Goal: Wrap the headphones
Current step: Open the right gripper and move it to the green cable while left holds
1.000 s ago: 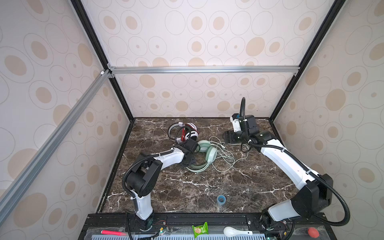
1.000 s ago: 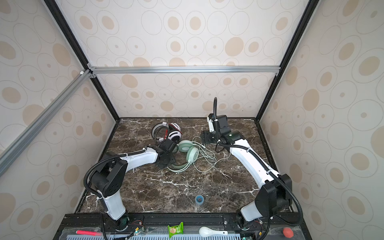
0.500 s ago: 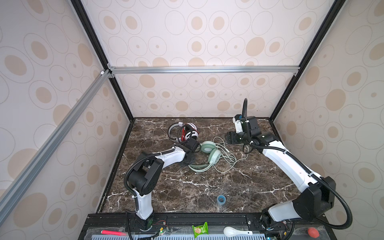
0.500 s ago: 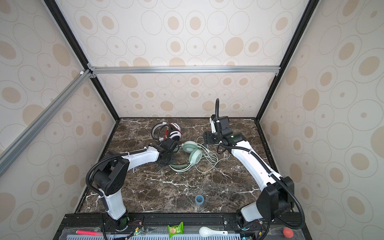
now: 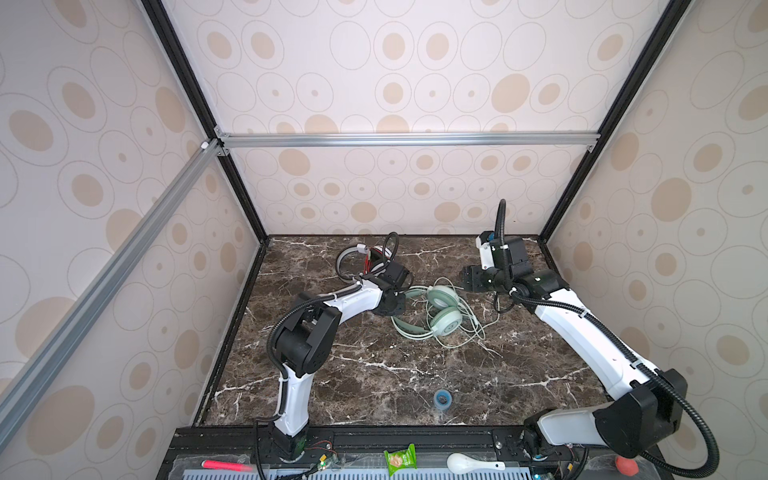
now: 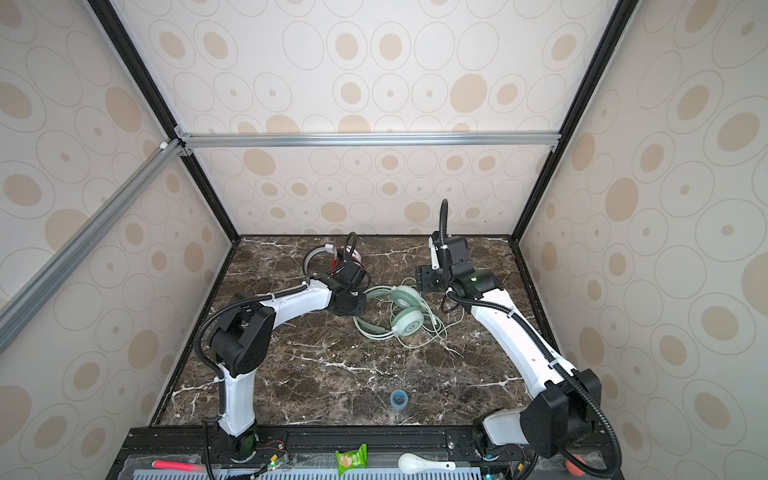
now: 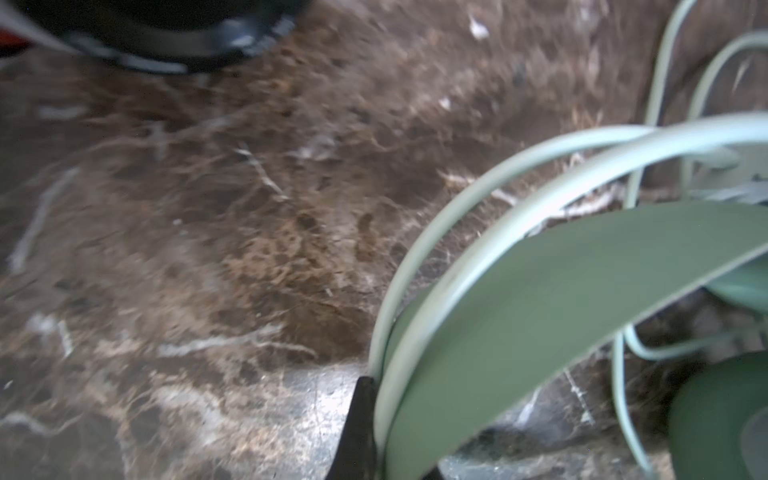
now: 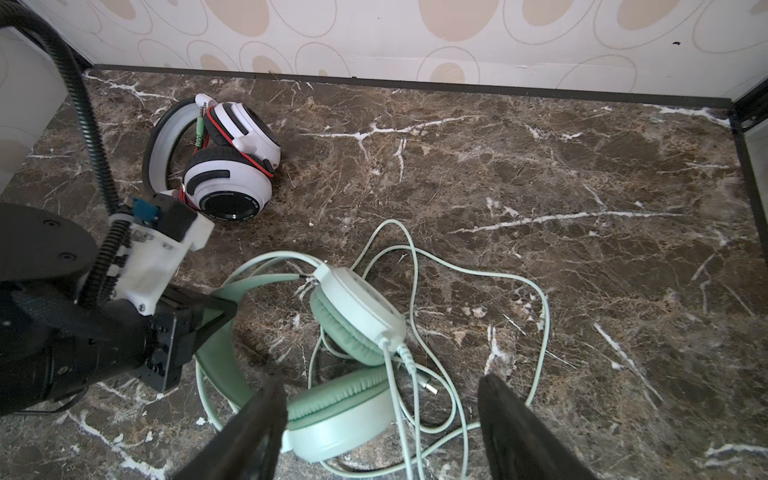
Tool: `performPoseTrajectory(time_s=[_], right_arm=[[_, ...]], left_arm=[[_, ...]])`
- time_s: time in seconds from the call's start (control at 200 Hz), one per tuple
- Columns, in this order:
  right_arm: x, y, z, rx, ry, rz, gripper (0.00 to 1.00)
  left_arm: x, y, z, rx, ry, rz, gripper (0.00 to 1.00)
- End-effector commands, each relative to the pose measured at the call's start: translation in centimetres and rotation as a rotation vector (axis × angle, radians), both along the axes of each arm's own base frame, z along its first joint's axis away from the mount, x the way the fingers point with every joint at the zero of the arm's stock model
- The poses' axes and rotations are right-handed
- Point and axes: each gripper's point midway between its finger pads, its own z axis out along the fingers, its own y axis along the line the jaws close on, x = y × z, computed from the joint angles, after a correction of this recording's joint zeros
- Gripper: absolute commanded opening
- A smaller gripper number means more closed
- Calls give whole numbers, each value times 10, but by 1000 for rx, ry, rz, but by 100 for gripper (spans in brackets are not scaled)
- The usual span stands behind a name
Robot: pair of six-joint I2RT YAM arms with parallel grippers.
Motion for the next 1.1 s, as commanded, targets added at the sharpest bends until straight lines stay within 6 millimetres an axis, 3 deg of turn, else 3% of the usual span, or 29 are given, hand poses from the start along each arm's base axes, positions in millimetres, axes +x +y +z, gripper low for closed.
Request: performPoseTrajectory(time_s=[0.0, 0.165, 0.285, 0.425, 0.61, 0.965, 1.095], right_arm=[[-4, -6, 2, -7, 7, -20, 75], [-3, -5, 3, -1, 9, -19, 74], [-1, -2, 3, 4, 12, -11, 74], [2, -1, 3, 7, 13, -10, 74], [2, 0, 0, 13, 15, -9, 73], [3, 3, -8, 24, 19, -2, 73], [3, 3, -9, 22, 18, 3, 73]], left_arm=[[-3, -13, 11, 18, -16, -184, 0], [1, -2, 5, 92, -48, -223, 8], [6, 5, -5, 135, -13, -184, 40], [8, -1, 4, 69, -13, -96, 58], [6, 3, 16, 14, -12, 31, 59], [-20, 16, -4, 130, 62, 127, 57], [-22, 13, -13, 171, 72, 118, 51]])
